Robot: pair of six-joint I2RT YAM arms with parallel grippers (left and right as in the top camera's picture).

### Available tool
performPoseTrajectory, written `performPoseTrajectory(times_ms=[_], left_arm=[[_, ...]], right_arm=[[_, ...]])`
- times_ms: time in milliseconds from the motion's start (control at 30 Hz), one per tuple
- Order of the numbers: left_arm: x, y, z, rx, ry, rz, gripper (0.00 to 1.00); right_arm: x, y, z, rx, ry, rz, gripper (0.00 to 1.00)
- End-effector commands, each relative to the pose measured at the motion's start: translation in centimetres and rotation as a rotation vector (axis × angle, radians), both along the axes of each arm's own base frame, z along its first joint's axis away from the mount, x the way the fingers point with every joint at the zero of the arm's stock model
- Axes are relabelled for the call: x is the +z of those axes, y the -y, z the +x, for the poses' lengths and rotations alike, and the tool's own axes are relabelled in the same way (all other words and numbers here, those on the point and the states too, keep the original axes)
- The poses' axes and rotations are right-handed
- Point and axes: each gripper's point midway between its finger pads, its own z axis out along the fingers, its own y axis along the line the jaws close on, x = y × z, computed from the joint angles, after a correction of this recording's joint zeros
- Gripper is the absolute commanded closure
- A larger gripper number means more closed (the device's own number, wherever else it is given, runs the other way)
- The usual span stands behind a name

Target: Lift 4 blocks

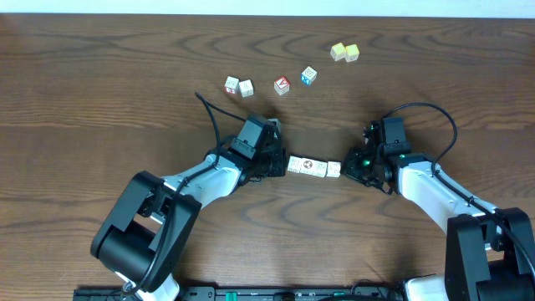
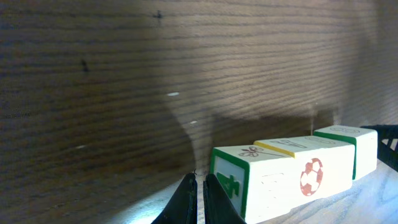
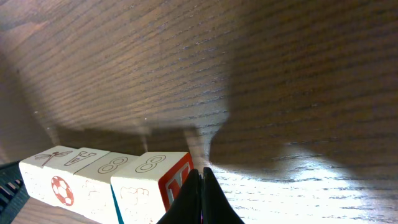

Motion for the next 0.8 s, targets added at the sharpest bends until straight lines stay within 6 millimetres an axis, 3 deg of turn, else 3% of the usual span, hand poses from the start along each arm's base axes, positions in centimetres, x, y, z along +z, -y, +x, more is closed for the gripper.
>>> performPoseTrajectory(times_ms=[0, 767], left_arm=[[-0.6, 0.6, -0.7, -0.02, -0.009, 0.011, 0.93], [-0.8, 1.0, -1.8, -0.047, -0.042, 0.01, 0.93]], right_arm=[[-0.2, -0.6, -0.3, 0.029, 0.0, 0.001, 0.99], [0.3, -1.7, 0.3, 0.096, 0.055, 0.021, 0.99]])
